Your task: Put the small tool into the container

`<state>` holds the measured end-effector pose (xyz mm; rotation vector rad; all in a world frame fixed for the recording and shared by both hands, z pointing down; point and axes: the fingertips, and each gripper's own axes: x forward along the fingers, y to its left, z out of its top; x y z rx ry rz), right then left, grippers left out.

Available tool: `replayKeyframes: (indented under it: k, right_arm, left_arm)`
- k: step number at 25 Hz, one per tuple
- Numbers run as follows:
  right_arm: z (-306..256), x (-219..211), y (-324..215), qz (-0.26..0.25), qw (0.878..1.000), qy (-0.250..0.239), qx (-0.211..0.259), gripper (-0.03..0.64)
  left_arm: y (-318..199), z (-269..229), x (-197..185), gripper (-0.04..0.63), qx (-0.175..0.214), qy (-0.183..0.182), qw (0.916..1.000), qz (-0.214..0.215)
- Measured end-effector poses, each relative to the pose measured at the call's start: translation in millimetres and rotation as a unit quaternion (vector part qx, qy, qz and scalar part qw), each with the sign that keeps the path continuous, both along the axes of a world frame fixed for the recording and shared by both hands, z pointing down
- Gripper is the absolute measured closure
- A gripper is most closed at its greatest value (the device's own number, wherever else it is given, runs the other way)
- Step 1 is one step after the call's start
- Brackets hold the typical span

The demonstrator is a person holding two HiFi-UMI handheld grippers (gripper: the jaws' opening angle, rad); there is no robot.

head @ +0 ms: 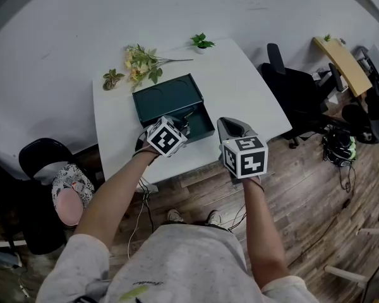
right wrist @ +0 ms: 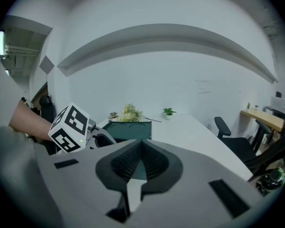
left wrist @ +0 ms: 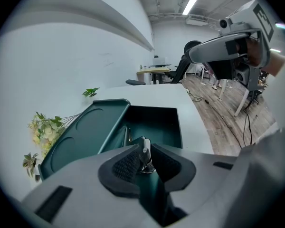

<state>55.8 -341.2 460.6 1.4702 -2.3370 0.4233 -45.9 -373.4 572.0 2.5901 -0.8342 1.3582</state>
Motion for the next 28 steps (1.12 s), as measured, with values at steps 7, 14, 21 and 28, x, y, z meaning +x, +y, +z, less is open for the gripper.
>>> replayKeyframes:
  k: [7, 14, 21, 28]
  right_arm:
    - [0, 2, 6, 0.001, 1.0, 0.001, -0.001, 0.612]
    - [-4, 3, 9, -0.001, 1.0, 0.0, 0.004, 0.612]
    - [-10, -3, 13, -0.011, 1.0, -0.004, 0.01, 0.612]
    - [-17, -13, 13, -0.028, 0.999, -0.008, 0.018, 0.612]
  left_arm:
    - [0, -1, 0, 0.517, 0.004, 0.006, 0.9999, -0.012]
    - [0, -2, -2, 0.515, 0.001, 0.011, 0.9996, -0.025]
    - [2, -21, -9, 0.479, 0.012, 0.031, 0.9982, -0.05]
    - [1, -43, -19, 0.479, 0.027, 0.064, 0.9938, -0.087]
